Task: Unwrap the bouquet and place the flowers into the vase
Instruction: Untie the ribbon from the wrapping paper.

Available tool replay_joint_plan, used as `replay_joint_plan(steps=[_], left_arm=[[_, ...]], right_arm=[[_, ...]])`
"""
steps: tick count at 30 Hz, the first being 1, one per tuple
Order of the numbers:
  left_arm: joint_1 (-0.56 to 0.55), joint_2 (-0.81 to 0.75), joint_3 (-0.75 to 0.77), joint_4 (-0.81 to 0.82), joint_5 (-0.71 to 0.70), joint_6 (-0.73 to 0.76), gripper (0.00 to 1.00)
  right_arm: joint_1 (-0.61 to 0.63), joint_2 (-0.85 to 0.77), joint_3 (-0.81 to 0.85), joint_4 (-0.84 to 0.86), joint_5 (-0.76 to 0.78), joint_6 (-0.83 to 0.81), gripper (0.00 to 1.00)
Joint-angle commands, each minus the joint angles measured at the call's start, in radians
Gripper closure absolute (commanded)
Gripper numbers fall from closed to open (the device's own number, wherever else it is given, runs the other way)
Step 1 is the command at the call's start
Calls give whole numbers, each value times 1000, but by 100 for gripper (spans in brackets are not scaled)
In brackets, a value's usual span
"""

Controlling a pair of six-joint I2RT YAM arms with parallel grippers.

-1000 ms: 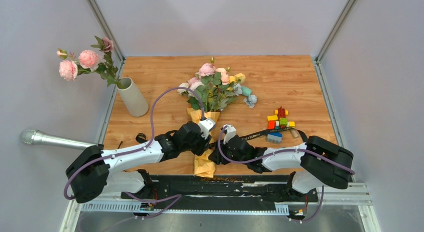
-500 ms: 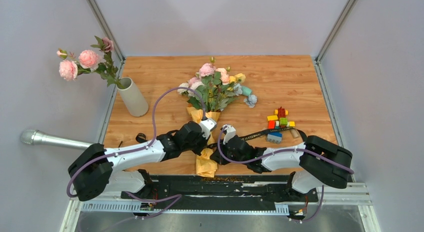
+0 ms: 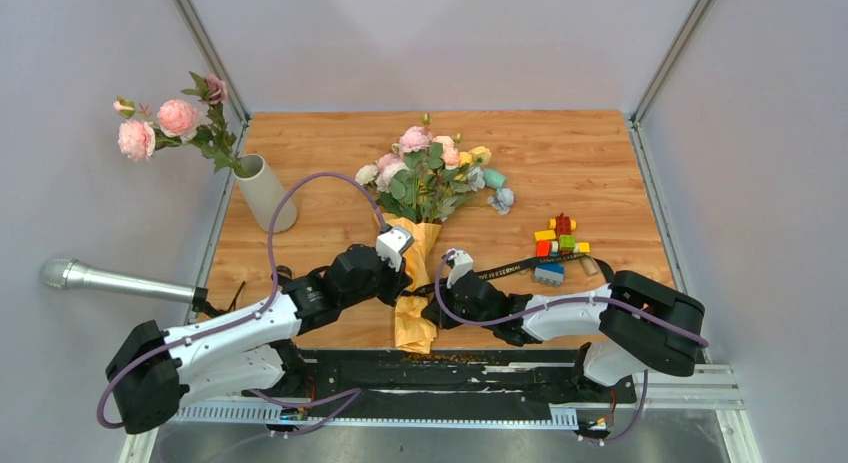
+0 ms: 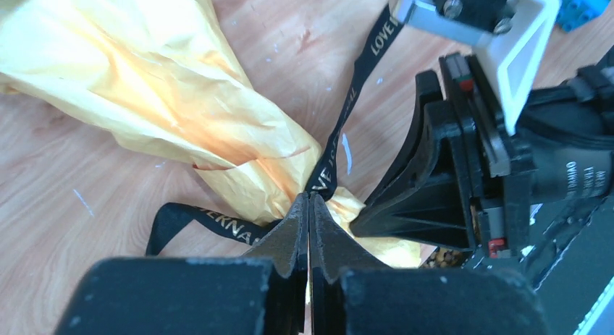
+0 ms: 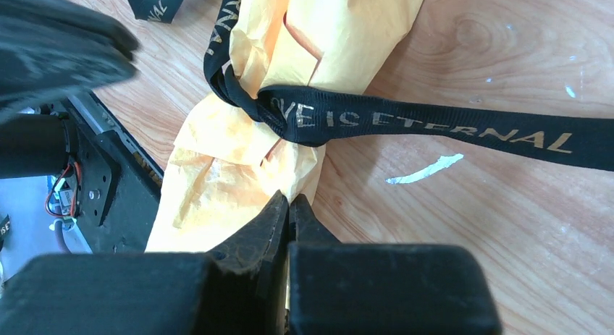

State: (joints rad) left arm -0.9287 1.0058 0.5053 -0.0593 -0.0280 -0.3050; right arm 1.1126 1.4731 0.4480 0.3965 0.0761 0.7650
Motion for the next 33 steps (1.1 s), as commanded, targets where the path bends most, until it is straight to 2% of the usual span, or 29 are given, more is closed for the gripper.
replay_joint_plan(steps=[1,7,10,14,19,24,29,33], left_arm=[[0,-63,15,17,-66,-49,100],[-1,-29,31,9,-15,-22,99],[-1,21,47,11,19,-12,87],[0,97,67,49,70,-9,72],[-2,148,115,68,115,7,61],[-22,204,168,84,139,55,48],[-49,336,283,39,160,157,31],[-51,518,420,-64,141,234,26]], right_arm=[[0,7,9,-76,76,3,100],[0,-18,-1,-53,53,-11,99],[0,-73,-19,-52,54,-17,89],[-1,-149,-43,-72,64,-21,70],[-2,-231,-96,-96,87,4,53],[-7,-361,-149,-197,165,33,37],[-57,-568,-215,-290,219,6,31],[-109,-760,-276,-356,220,-7,28]])
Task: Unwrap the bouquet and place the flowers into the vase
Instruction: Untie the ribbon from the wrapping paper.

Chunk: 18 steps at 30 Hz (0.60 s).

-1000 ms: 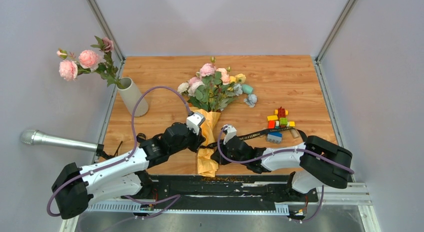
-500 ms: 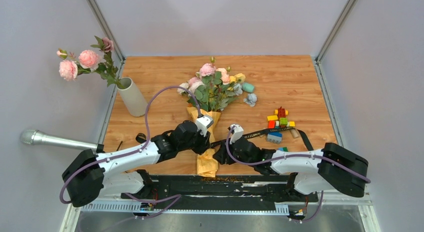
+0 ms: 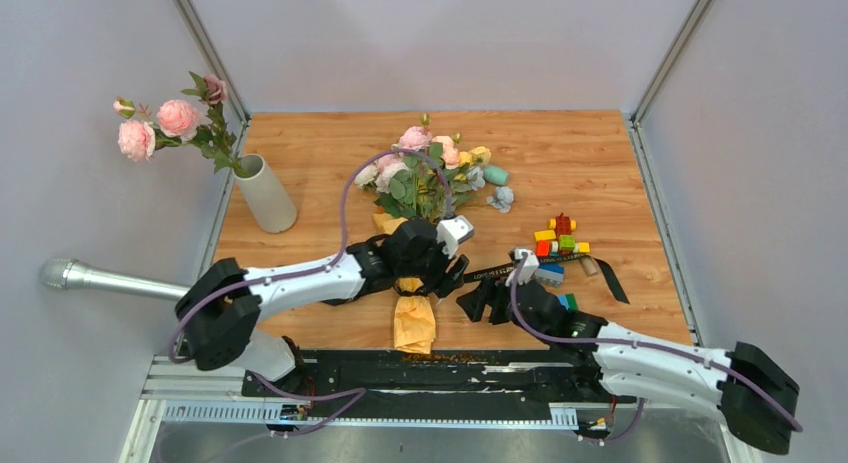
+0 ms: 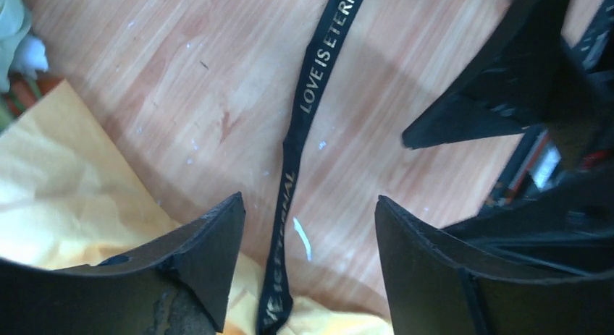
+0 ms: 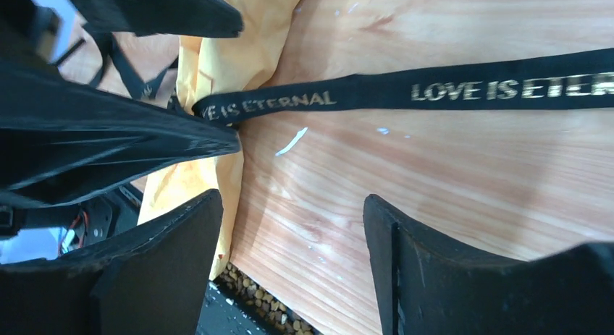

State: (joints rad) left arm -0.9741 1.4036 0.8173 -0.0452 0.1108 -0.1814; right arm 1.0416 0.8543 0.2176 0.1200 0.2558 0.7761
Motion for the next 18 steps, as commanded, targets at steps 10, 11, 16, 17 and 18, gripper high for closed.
replay_joint_plan(steps=[10,11,16,17,18], left_arm=[[-9,307,197,-118,21,145,17],[-9,320,198,-117,31,143,16],[-15,370,232,-149,38,134,56],[-16,366,235,-152,37,129,64],[-17,358,234,-152,36,114,79]], right_arm=[[-64,-415,-81,-271,45,-50,22],[-63,-416,-81,-273,43,-49,22],[-64,-396,-73,-273,34,-60,23],[-64,-392,-69,-273,30,-68,23],[-64,-391,-66,-269,22,-84,24]])
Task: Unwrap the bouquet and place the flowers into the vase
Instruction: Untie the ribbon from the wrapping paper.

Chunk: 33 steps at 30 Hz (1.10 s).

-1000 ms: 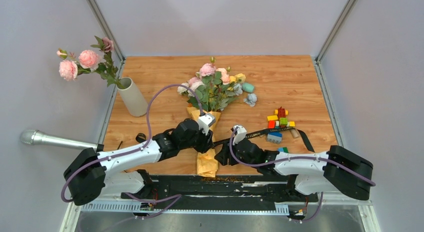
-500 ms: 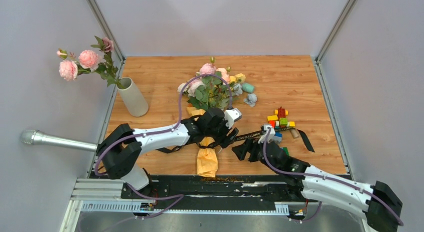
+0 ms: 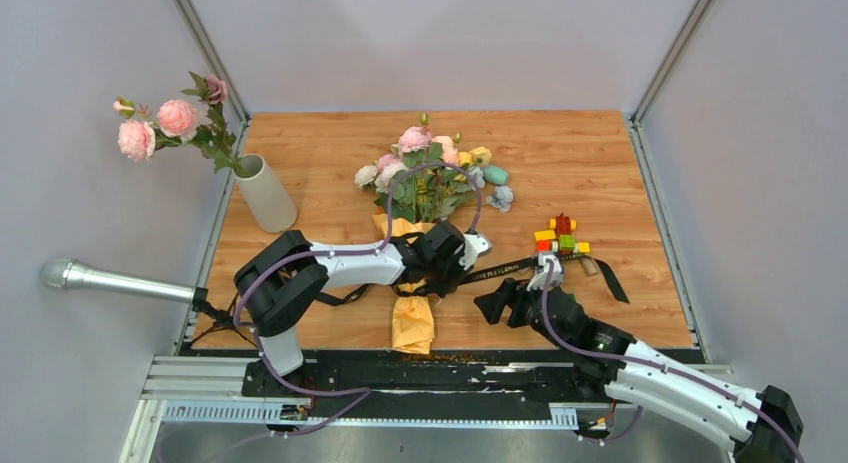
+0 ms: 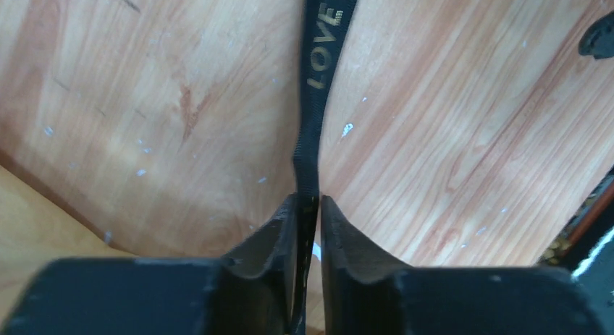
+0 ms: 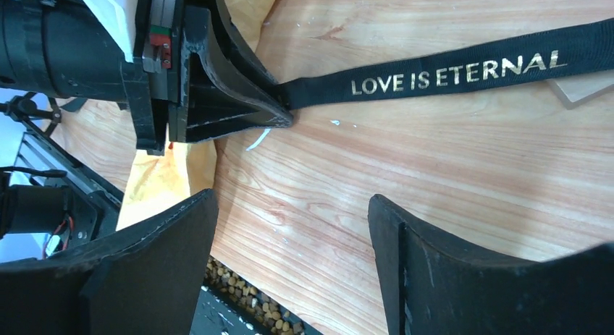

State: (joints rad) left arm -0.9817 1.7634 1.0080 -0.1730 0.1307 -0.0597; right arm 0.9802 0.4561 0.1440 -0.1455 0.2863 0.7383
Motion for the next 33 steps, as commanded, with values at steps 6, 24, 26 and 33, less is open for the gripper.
replay_joint_plan(steps=[6,24,26,33], left_arm=[[-9,-209,-17,52,-21,-118,100],[-8,-489,-85,16,-89,-212,100],[-8,-490,-92,20,-85,-217,100],[-8,-494,-103,24,-94,-221,100]], right_arm=[[-2,15,50,49,-101,-188,24],[-2,412,181,561,-269,-482,43],[1,466,194,589,-310,-506,48],[30,593,225,638,-348,-548,54]])
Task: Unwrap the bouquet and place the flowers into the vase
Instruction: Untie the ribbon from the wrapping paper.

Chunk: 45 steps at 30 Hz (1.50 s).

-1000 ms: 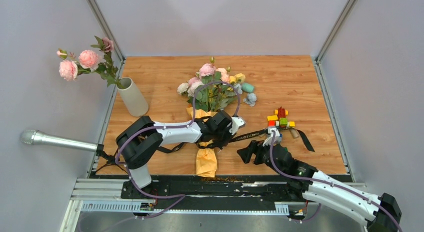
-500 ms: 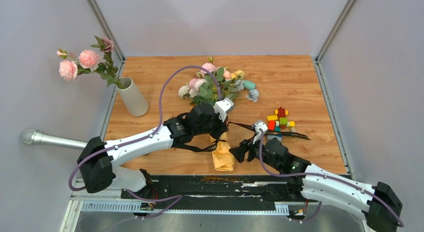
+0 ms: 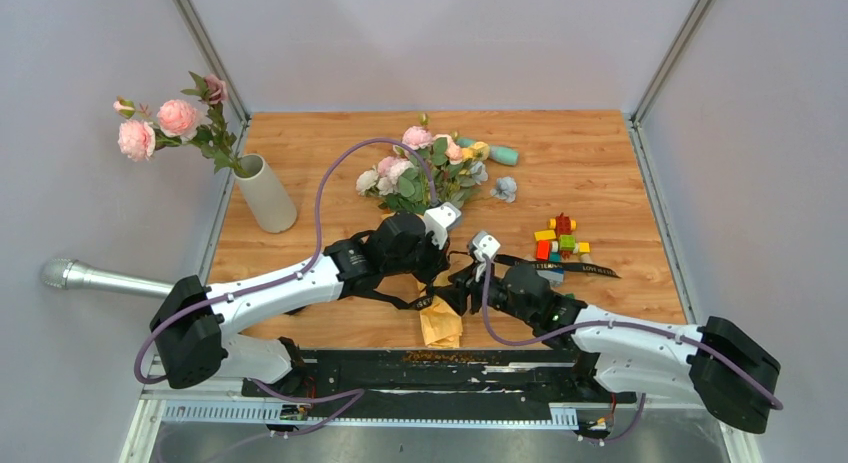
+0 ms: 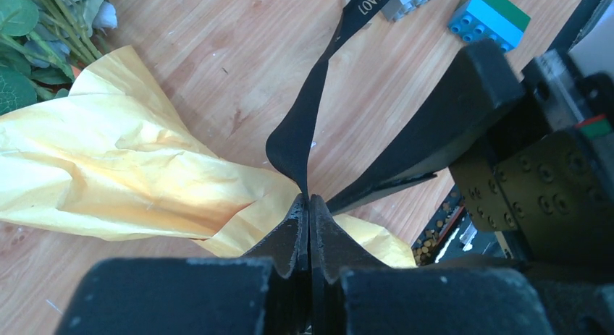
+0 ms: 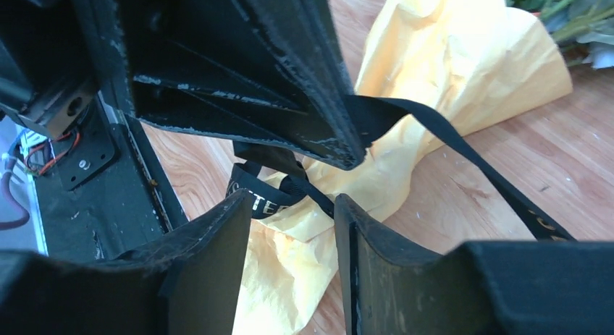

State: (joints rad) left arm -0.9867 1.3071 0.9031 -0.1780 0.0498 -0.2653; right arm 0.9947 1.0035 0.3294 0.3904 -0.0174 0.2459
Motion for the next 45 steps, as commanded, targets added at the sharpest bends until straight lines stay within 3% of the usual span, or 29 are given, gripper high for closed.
replay_joint_plan(steps=[1,22,35,40,42,45], left_arm=[[-3,-38,1,29,-15,-15,100],[-1,-37,11,-5,-9,-7,100],[1,-41,11,-14,-46,-31,100],[6,-33,8,-13,-47,-37,100],[9,-33,1,-15,-47,-37,82],[11,-38,-8,-16,-47,-33,58]], right_arm=[[16,64,41,108,-45,-60,55],[48,256,88,129,102,-201,61],[154,353,124,122,255,-241,59],[219,374,148,116,417,-266,76],[241,377,150,114,465,-253,90],[260,376,157,76,510,-168,100]])
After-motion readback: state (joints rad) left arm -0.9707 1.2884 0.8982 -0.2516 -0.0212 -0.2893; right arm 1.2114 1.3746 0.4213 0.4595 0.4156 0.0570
